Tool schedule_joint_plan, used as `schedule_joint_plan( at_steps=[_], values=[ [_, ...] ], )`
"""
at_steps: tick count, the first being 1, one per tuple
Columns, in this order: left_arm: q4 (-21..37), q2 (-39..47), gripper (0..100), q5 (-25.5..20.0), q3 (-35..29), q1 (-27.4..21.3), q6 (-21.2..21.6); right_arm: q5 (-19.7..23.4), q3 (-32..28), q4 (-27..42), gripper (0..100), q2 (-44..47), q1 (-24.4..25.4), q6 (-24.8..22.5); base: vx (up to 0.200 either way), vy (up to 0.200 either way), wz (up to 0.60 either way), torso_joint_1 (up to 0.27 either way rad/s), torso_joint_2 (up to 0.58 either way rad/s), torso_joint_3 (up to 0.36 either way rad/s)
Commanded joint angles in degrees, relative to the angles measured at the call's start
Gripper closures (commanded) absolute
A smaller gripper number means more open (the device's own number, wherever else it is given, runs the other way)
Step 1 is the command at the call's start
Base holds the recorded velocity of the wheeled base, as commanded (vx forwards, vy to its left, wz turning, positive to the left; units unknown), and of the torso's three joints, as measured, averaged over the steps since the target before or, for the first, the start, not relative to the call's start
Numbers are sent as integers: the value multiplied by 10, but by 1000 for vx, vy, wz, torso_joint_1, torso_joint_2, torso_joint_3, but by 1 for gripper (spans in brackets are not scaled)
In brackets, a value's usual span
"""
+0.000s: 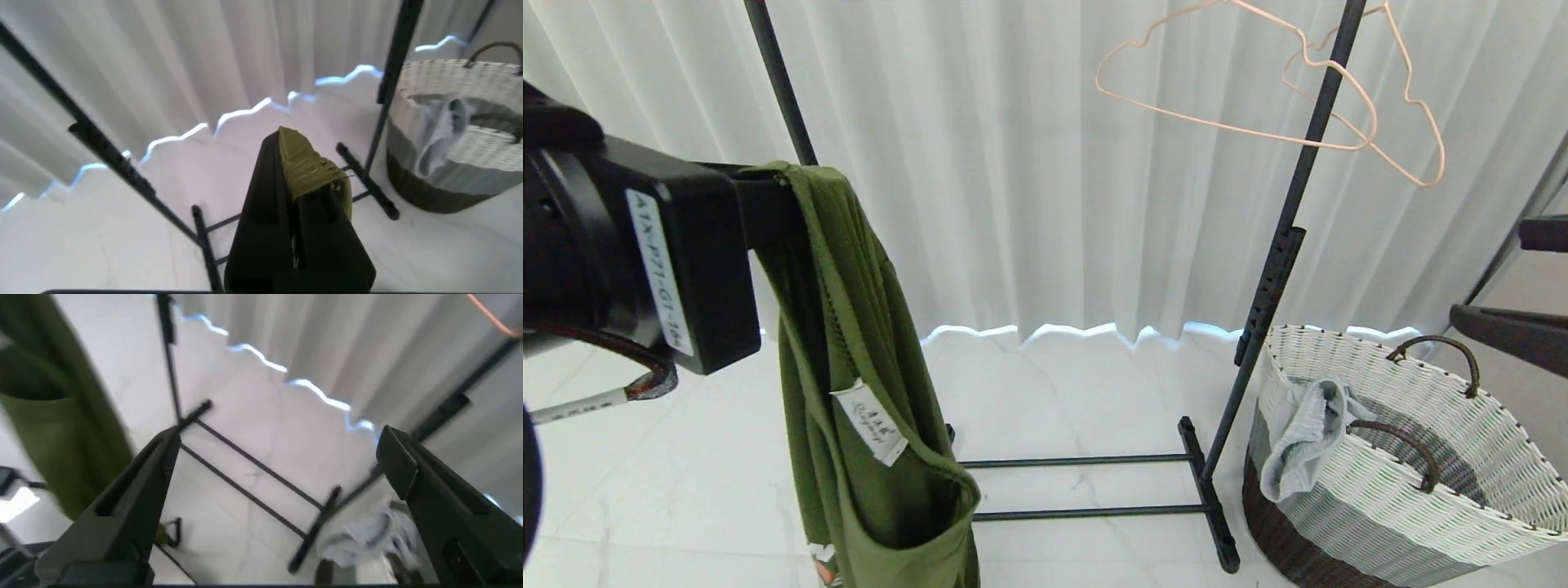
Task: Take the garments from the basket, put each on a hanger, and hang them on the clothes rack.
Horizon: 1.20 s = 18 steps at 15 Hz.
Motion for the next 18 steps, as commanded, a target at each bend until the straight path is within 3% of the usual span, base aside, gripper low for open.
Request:
schedule_joint_plan(
  at_steps=[1, 2, 3, 6, 8, 10, 12, 18],
  values=[
    [1, -14, 100, 5, 18, 22, 1, -59, -1, 58, 0, -15, -30, 0, 0, 0, 0, 0, 0, 0],
    [1, -26, 100, 5, 28, 27, 1, -103, -4, 117, 0, -23, -58, -1, 0, 0, 0, 0, 0, 0],
    [1, -35, 100, 5, 39, 35, 2, -118, 0, 146, 0, -30, -78, -1, 0, 0, 0, 0, 0, 0],
    [1, -51, 100, 4, 59, 49, 2, -125, 30, 150, 0, -49, -138, -22, 0, 0, 0, 0, 0, 0],
    [1, -53, 100, 2, 61, 64, 1, -132, 75, 143, 0, -87, -213, -98, 0, 0, 0, 0, 0, 0],
    [1, -54, 100, 1, 66, 79, 1, -130, 103, 142, 0, -119, -263, -128, 0, 0, 0, 0, 0, 0],
    [0, -58, 100, 1, 74, 87, 1, -125, 116, 132, 0, -137, -272, -114, 0, 0, 0, 0, 0, 0],
    [1, -64, 100, -1, 98, 90, 1, -124, 134, 81, 0, -115, -273, 16, 0, 0, 0, 0, 0, 0]
  ],
)
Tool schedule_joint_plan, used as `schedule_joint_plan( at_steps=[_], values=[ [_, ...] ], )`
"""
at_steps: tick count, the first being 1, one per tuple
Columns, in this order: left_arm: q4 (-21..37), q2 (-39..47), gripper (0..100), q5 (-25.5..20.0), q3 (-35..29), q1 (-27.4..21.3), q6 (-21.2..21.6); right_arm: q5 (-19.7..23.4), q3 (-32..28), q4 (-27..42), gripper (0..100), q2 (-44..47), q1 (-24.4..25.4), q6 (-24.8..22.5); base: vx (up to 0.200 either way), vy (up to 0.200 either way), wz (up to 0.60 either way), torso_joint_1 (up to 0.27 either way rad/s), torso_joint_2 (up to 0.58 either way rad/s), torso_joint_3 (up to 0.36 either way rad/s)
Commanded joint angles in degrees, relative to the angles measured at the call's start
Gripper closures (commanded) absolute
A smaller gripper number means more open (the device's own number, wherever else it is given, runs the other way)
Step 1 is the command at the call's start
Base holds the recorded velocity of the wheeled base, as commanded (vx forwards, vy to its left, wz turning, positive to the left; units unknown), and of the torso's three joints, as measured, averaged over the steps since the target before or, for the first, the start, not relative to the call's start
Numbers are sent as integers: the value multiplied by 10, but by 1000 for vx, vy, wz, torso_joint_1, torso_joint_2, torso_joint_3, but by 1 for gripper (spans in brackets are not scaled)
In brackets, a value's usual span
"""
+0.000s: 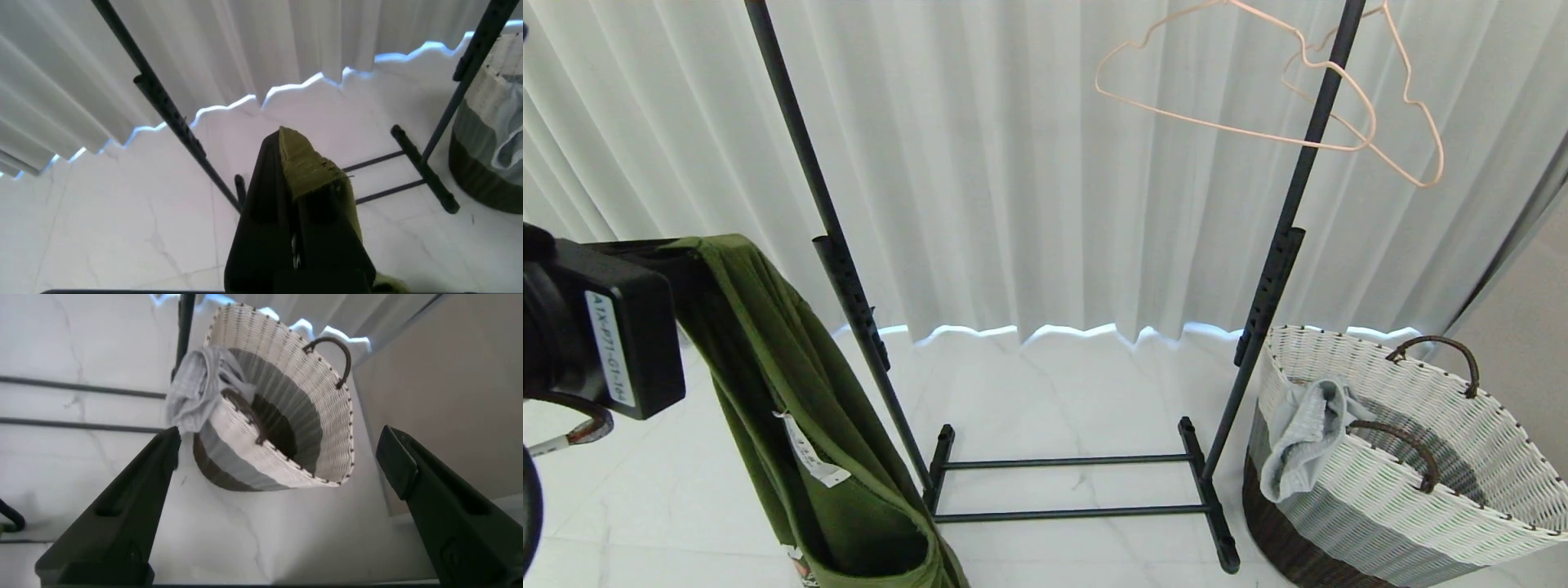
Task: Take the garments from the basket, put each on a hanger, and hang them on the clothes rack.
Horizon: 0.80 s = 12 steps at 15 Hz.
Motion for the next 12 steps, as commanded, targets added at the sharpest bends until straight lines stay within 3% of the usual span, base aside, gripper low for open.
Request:
schedule_joint_plan(
  at_steps=[1, 12],
  values=[
    [-1, 0, 100, 0, 5, 0, 0, 0, 0, -4, 0, 12, 0, 5, 0, 0, 0, 41, -178, -134],
    [-1, -45, 100, -4, 31, -1, 2, -1, 7, -13, 0, 20, -1, 9, 0, 0, 0, 164, -433, -268]
  ],
)
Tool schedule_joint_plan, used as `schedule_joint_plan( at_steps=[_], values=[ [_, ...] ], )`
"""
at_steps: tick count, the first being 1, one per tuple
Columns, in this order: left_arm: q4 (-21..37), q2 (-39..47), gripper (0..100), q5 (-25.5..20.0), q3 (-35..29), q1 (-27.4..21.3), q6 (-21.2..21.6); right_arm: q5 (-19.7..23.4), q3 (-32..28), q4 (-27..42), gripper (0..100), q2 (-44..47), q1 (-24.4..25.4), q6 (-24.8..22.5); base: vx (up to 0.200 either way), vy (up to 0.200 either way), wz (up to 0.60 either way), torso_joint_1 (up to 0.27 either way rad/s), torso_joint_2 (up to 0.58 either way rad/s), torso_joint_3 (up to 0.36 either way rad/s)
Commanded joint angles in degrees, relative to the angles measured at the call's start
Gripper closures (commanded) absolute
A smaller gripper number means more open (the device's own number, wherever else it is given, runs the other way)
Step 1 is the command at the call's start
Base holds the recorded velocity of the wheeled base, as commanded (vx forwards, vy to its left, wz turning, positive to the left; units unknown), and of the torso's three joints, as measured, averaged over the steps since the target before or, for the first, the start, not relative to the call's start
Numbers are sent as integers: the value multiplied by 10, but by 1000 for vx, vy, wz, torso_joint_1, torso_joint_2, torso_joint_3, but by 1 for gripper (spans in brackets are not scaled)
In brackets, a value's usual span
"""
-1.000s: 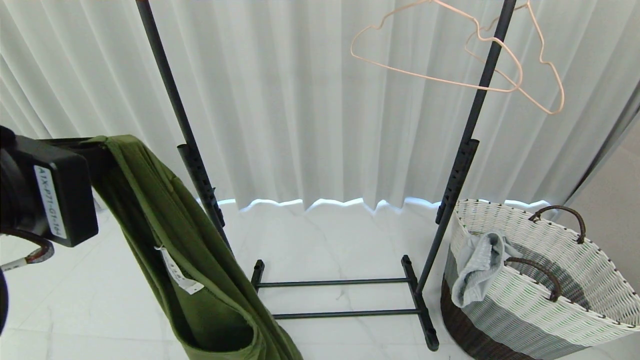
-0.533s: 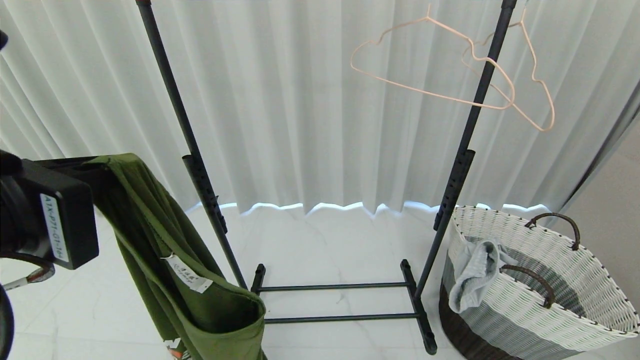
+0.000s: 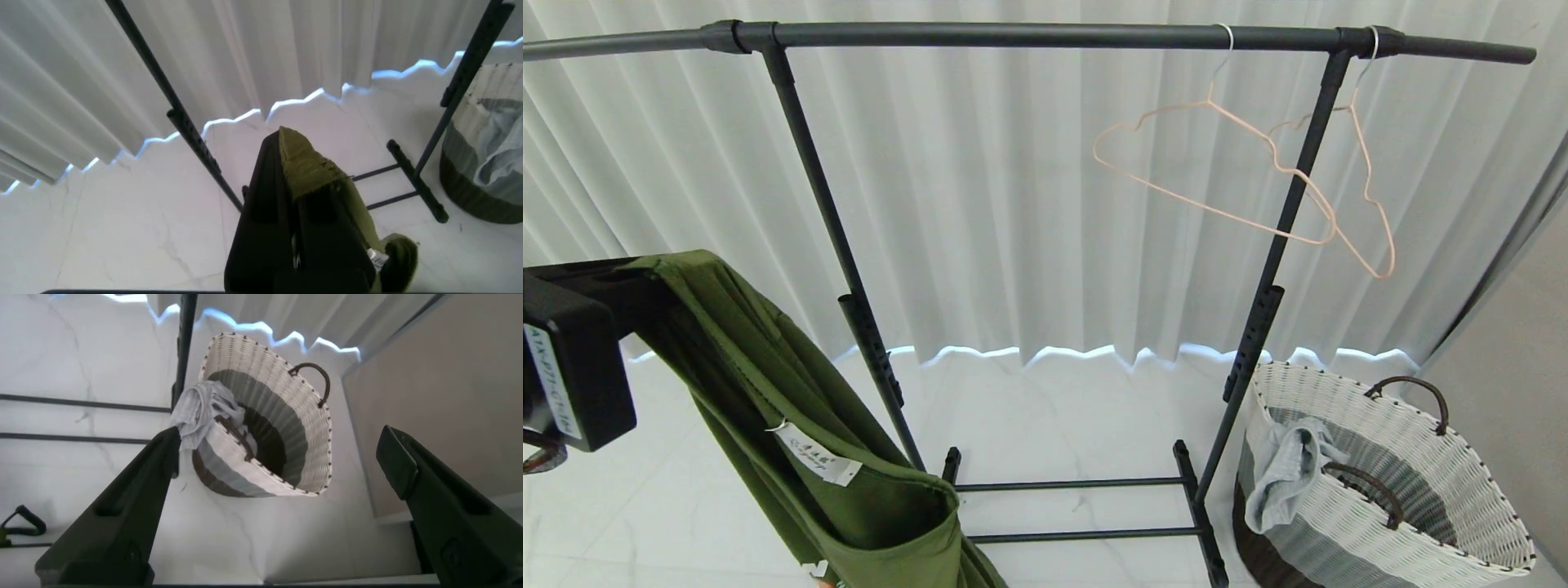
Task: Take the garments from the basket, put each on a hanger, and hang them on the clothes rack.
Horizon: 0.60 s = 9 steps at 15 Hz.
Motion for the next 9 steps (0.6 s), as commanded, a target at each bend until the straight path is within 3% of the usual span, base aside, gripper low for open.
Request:
schedule_joint_plan(
  at_steps=[1, 9],
  values=[
    [0, -10, 100, -9, 2, 0, 0, 0, 5, 0, 0, 3, 0, 0, 0, 0, 0, 198, -486, -276],
    [0, -12, 100, -42, -1, 0, 1, 9, 5, -11, 0, 23, -13, 0, 0, 0, 0, 224, -508, -279]
  ],
)
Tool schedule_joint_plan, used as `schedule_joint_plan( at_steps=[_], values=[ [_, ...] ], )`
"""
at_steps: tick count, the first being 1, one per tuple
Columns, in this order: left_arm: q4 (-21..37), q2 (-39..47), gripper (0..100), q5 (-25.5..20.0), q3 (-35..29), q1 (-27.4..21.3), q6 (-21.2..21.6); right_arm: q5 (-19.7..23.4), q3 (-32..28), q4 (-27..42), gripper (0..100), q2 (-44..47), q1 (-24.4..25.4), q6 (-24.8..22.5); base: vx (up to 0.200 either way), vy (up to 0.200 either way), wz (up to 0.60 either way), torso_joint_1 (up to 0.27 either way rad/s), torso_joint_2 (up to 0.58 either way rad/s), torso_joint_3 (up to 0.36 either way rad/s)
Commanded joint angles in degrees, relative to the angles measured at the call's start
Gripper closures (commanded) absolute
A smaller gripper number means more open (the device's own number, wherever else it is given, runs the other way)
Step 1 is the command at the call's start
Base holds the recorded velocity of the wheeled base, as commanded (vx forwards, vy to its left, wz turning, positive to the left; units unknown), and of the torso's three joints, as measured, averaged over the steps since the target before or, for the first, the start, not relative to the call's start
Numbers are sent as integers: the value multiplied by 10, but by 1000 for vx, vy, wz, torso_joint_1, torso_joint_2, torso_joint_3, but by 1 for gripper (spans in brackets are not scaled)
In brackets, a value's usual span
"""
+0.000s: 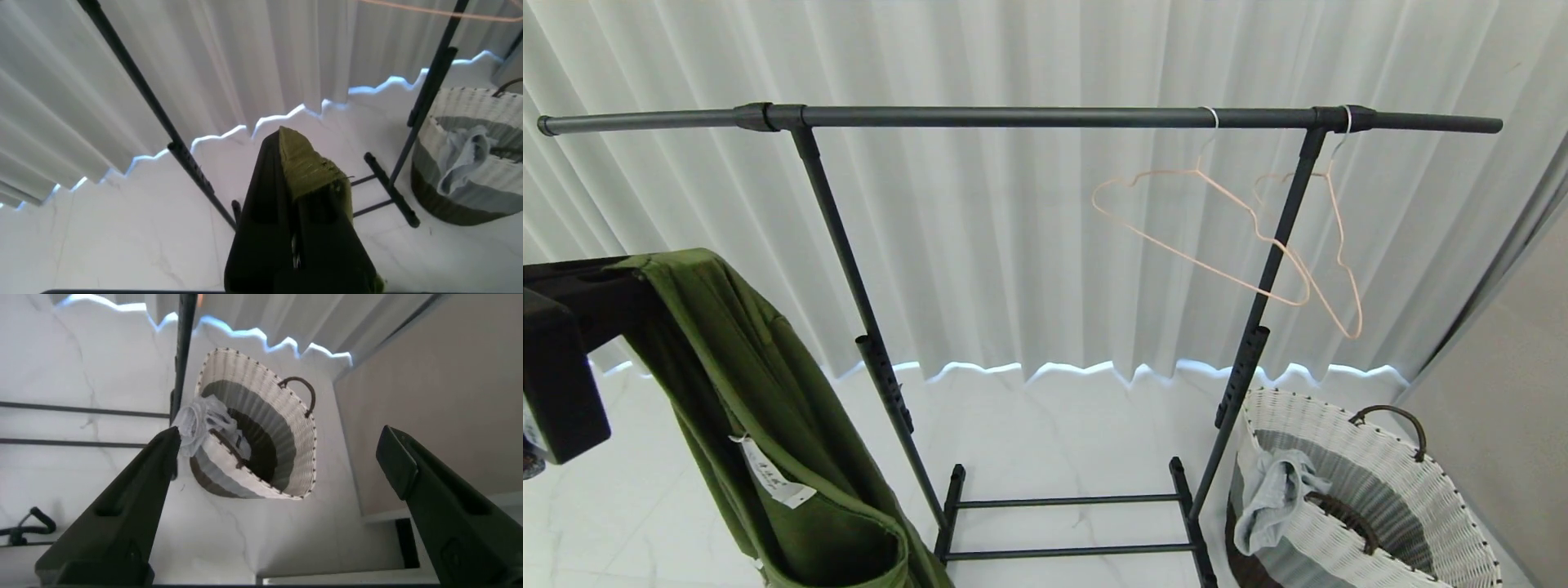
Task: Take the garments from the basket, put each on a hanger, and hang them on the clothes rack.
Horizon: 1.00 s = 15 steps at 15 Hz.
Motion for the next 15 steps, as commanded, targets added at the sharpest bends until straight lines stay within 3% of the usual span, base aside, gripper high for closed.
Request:
schedule_joint_plan(
  at_steps=[1, 4, 9, 15],
  values=[
    [0, 1, 100, -3, 0, 0, 0, 8, 0, -8, 0, 11, -14, 0, 0, 0, 0, 237, -525, -281],
    [0, 1, 100, -4, 1, 0, 1, 36, 6, -21, 0, 16, -36, -3, 0, 0, 0, 214, -457, -250],
    [0, 12, 100, -4, 5, 21, 0, 41, 20, -28, 0, 13, -38, -5, 0, 0, 0, 26, -51, -28],
    [0, 12, 100, -4, 13, 27, 1, 95, 25, -34, 0, 12, -41, 1, 200, 0, 0, 6, -5, 1]
  ],
)
